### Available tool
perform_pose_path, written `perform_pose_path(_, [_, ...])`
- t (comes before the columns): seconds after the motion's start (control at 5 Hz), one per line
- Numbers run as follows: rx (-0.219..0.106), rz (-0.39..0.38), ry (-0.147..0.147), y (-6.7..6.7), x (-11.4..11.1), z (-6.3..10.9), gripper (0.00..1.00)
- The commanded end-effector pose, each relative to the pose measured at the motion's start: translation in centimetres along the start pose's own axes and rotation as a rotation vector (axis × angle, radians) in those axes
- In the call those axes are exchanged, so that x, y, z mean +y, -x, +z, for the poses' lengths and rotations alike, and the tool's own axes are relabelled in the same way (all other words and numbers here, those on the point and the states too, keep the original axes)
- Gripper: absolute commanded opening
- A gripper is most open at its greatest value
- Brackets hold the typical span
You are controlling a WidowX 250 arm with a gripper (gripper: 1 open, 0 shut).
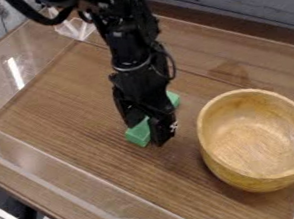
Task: Put the green block in the brown bowl
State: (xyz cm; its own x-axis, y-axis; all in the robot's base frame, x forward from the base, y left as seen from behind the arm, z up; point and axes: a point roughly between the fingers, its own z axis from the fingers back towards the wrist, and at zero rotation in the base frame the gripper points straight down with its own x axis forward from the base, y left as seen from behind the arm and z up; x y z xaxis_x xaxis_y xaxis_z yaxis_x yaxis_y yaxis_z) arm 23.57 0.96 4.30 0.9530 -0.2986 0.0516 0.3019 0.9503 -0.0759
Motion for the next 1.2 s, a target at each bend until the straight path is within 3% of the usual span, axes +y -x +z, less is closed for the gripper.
perform_pose_path(0.0, [-0.033,0.004,-0.013,-0.4,0.5,0.3,0.00])
perform_pose_path(1.0, [-0.035,0.032,-0.024,0.3,2.0,2.8,0.00])
